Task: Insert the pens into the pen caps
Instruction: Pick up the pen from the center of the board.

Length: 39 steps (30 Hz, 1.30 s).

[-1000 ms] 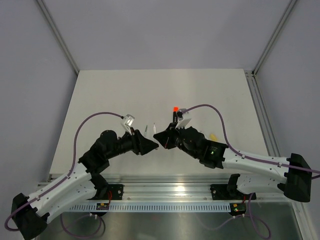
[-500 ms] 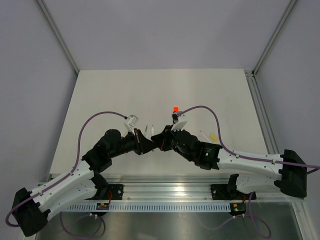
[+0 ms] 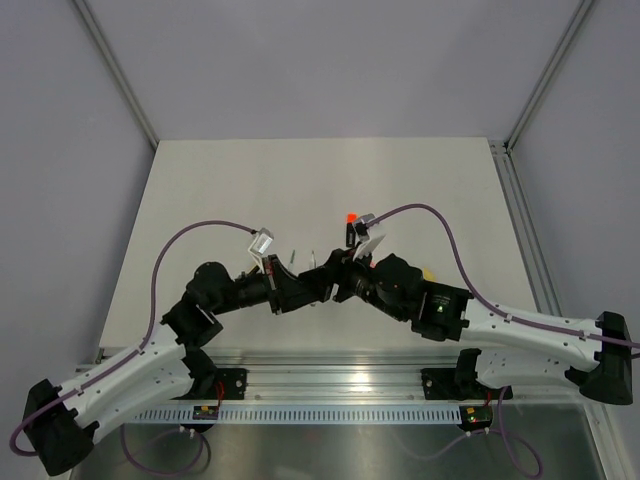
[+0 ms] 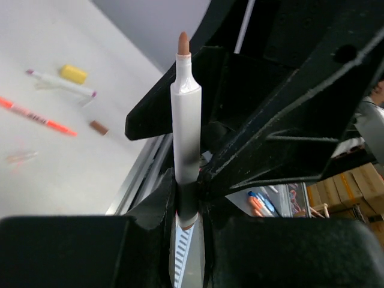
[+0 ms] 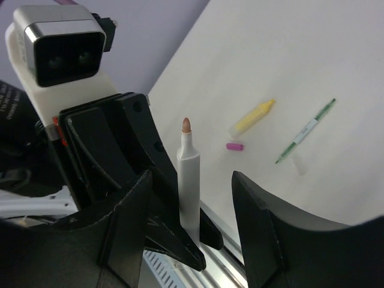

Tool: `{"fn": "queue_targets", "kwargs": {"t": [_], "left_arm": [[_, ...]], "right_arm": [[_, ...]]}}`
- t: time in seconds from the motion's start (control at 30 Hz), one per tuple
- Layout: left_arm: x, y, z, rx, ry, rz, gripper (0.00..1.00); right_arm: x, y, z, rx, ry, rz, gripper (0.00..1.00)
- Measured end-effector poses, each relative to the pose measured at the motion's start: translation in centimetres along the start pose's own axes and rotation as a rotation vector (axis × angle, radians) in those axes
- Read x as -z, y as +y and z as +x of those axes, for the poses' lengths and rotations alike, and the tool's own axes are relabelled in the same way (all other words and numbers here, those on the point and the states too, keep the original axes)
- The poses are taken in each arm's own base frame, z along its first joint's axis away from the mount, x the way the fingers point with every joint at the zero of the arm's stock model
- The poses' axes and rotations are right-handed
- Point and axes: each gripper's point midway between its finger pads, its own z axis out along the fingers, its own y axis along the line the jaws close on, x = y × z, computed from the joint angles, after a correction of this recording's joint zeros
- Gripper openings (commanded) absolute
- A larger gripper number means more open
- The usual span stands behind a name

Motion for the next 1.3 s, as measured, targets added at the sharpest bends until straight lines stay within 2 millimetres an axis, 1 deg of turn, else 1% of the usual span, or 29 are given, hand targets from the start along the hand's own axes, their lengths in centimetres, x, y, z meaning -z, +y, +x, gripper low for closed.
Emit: {"fn": "queue_targets", "kwargs": {"t": [0.17,0.23,0.3,0.4,0.43,0.5,0.53,0.57,0.6,0.63,0.67,0.73,0.77,0.8,0.93,0.97,1.03,1.17,1.3], "left_arm": [[0.5,-3.8,-1.1,-0.033,-0.026,0.162,0.0],[0.8,-5.2,-1.3,-0.042,-0.026,0.219,0.0],[1.1,-6.0,-1.3,-0.044,-0.021,0.256,0.0],[1.2,-6.7,-1.0,-0.039,-0.008,0.284,0.0],[1.2,-6.7,-0.9,-0.038,-0.005,0.285,0.0],[1.2,-6.6,-0.6,-0.036,0.005,0.275,0.02],[1.3,-6.5,-0.4,-0.035,0.012,0.268,0.05],[1.3,-6.4,-0.2,-0.033,0.019,0.263,0.08],[1.3,-6.3,-0.1,-0.031,0.023,0.26,0.13],[1.3,-6.3,-0.1,-0.028,0.026,0.253,0.26],[1.3,-6.2,-0.1,-0.034,0.024,0.246,0.31],[1.3,-5.8,-0.1,-0.043,0.024,0.217,0.36],[1.3,-5.5,-0.2,-0.046,0.023,0.197,0.41],[1.3,-5.3,-0.3,-0.05,0.018,0.179,0.43],[1.2,-4.2,-0.4,-0.061,0.008,0.121,0.42],[1.2,-4.0,-0.3,-0.062,0.011,0.111,0.39],[1.1,-3.7,-0.2,-0.063,0.015,0.098,0.37],[0.7,-2.7,0.2,-0.054,0.034,0.067,0.33],[0.5,-2.3,0.5,-0.052,0.044,0.055,0.27]], "right_arm": [[1.8,2.4,-1.5,-0.013,-0.01,-0.115,0.56],[2.1,3.4,-1.5,-0.016,0.002,-0.161,0.53],[2.3,4.3,-1.5,-0.02,0.012,-0.205,0.5],[2.6,5.2,-1.5,-0.024,0.024,-0.253,0.38],[2.6,5.4,-1.5,-0.026,0.026,-0.264,0.31],[2.7,5.8,-1.4,-0.03,0.032,-0.285,0.27],[2.7,5.9,-1.4,-0.033,0.03,-0.287,0.23],[2.6,5.9,-1.4,-0.035,0.029,-0.287,0.13],[2.6,5.9,-1.4,-0.03,0.029,-0.286,0.09],[2.5,5.8,-1.3,-0.028,0.031,-0.282,0.06],[2.5,5.8,-1.3,-0.029,0.03,-0.28,0.01],[2.3,5.5,-1.3,-0.031,0.029,-0.264,0.0],[2.2,5.2,-1.3,-0.031,0.027,-0.25,0.0],[2.1,5.0,-1.1,-0.03,0.031,-0.237,0.0],[1.4,3.9,-0.6,-0.023,0.044,-0.175,0.0],[1.2,3.6,-0.4,-0.019,0.05,-0.159,0.0],[0.9,3.1,-0.1,-0.014,0.059,-0.135,0.0],[0.5,3.0,-0.2,-0.011,0.055,-0.113,0.0],[0.4,2.9,-0.6,-0.01,0.043,-0.102,0.0]]}}
